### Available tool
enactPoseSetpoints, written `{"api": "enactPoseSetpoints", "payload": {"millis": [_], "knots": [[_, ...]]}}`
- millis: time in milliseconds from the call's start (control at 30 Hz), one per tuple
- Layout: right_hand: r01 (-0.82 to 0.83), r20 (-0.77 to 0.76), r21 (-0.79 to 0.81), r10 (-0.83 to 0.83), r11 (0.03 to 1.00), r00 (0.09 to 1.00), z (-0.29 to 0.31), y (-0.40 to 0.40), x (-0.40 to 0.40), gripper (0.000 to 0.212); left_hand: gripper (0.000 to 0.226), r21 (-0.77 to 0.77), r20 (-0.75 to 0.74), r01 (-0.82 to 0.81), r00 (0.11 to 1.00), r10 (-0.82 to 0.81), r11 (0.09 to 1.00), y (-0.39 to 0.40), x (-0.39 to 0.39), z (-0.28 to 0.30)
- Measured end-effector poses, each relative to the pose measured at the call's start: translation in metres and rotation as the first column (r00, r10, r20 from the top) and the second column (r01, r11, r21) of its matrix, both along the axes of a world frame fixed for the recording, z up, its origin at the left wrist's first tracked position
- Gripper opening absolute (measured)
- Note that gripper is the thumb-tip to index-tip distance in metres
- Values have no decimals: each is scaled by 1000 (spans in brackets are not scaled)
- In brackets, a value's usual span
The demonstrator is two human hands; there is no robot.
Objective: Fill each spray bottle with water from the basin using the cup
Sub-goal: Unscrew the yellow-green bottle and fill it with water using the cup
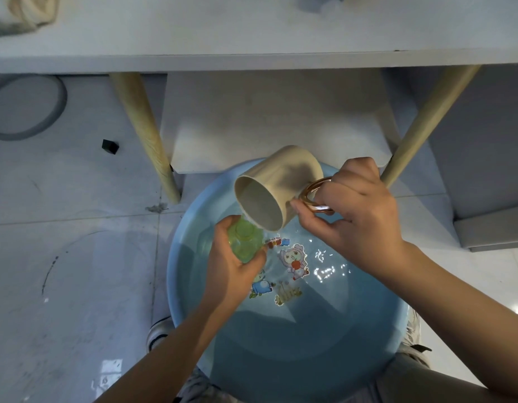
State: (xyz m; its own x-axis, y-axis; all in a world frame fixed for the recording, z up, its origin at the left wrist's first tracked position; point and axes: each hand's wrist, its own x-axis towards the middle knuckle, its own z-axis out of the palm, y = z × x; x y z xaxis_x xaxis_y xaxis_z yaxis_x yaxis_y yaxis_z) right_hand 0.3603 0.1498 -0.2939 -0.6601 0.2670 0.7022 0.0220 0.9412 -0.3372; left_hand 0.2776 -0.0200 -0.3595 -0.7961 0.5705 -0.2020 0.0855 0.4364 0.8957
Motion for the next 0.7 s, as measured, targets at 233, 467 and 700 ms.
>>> {"api": "enactPoseSetpoints", "payload": {"millis": [233, 467, 700], "knots": [[15, -6, 10, -15, 1000, 1000, 0, 0, 0, 35, 59, 12, 27, -9, 1000, 9, 1000, 0, 1, 1], [-18, -9, 51, 19, 999, 1000, 2, 0, 0, 33, 58, 10, 31, -11, 999, 11, 1000, 0, 1, 3], [40, 62, 99, -46, 994, 997, -10, 5, -2, 33, 57, -2, 40, -12, 999, 12, 1000, -2, 0, 2]]}}
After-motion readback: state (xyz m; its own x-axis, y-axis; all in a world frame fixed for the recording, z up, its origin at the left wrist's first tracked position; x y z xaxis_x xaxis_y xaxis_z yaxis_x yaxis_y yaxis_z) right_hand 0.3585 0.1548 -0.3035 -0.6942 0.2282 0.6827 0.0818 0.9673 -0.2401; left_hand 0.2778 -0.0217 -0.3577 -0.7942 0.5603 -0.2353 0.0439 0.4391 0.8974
